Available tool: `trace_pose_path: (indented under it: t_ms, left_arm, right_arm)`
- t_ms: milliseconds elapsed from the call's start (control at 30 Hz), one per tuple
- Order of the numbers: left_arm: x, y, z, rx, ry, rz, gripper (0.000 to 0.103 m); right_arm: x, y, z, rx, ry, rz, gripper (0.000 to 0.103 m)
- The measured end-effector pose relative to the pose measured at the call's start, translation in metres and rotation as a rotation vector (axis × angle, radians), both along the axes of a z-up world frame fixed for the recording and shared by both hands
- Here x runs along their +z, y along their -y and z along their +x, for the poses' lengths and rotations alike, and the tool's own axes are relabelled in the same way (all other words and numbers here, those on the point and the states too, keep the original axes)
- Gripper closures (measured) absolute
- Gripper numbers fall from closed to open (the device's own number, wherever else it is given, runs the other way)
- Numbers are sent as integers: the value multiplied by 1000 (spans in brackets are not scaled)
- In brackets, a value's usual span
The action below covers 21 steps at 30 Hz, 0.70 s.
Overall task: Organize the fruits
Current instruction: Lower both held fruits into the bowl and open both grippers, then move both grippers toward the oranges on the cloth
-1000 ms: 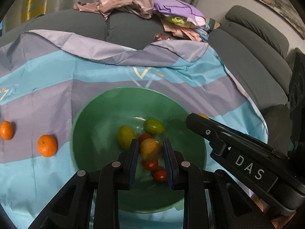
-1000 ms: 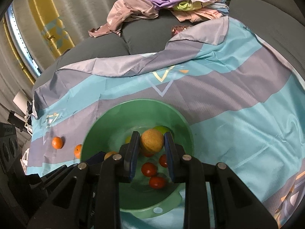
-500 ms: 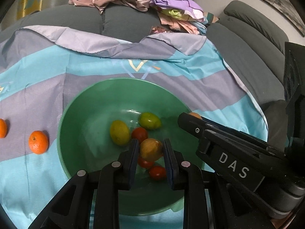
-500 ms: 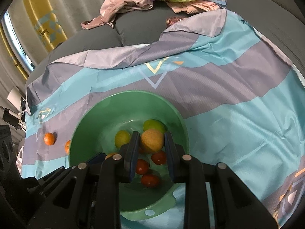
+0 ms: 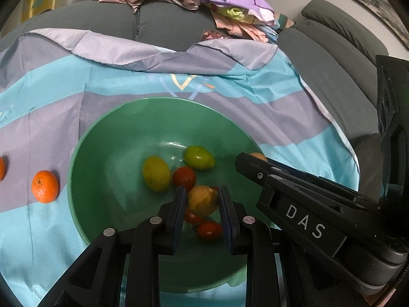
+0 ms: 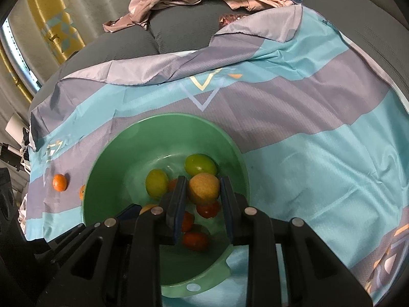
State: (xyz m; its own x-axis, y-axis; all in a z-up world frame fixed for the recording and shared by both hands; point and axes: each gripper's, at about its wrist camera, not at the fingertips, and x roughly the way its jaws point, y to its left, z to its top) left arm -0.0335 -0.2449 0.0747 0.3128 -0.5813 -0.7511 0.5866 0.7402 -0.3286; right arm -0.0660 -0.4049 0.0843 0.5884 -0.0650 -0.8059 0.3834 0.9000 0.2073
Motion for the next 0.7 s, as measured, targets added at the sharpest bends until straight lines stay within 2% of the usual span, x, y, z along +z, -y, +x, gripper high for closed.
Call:
trace_pose_path:
  t_ms: [267,400,467,533,700]
  left_arm:
    - [-3,1,1,-3,-15,-1,78]
    - [1,-5,2,10,-27,-26,78]
    - [4,-9,2,6,-35,-39,78]
    - [9,-17,2,4,-33,-44,77]
    - [23,-47,8,38,0,-49,75]
  right_arm:
    - [-1,-1,0,-2,-7,-8,74]
    - [0,-2,0,-10,-4,-16,73]
    - [2,-5,0,-6,7,-22,69]
    - [5,-7,-1,-5,21,-31,59]
    - [14,-17,-1,13,64,-50,55]
